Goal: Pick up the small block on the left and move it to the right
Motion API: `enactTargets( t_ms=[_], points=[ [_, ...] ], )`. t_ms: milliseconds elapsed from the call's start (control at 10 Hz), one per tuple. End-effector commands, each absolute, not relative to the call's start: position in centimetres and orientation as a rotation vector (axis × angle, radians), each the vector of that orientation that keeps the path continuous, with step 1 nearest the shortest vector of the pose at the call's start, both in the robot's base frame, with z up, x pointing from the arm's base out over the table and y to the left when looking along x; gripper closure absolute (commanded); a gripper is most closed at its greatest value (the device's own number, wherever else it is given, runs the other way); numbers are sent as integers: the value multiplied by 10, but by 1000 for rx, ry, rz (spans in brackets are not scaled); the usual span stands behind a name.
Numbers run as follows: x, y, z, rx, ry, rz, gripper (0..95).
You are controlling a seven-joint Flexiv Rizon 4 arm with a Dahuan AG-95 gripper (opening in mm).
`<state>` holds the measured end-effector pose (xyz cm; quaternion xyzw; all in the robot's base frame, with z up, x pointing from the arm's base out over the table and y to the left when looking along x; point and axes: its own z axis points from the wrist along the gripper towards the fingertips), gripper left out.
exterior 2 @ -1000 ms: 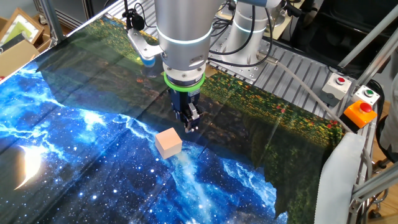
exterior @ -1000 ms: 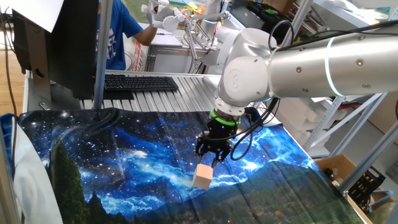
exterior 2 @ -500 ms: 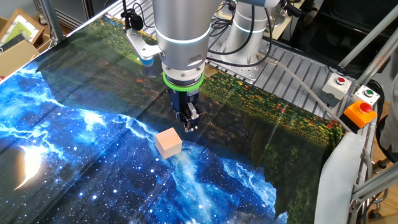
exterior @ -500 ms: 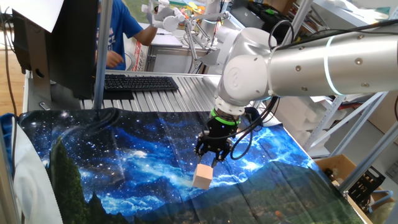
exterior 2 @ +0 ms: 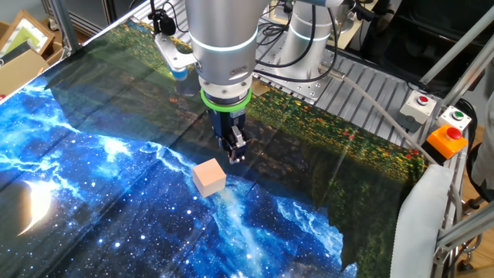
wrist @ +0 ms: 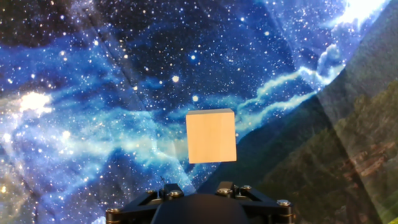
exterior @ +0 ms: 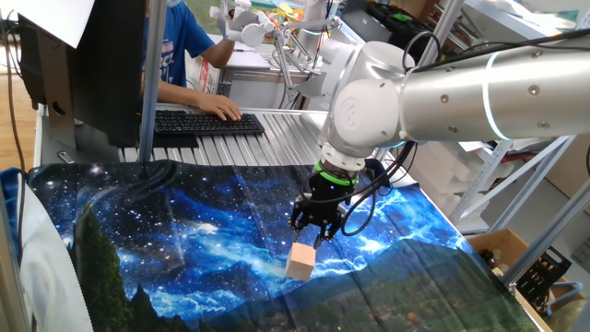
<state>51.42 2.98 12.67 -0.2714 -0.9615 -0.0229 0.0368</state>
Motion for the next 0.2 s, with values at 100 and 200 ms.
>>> enactTargets(
  t_ms=[100, 200],
  points=[
    [513, 29, 127, -842, -2946, -74, 570],
    [513, 29, 127, -840, -2946, -74, 570]
  ],
)
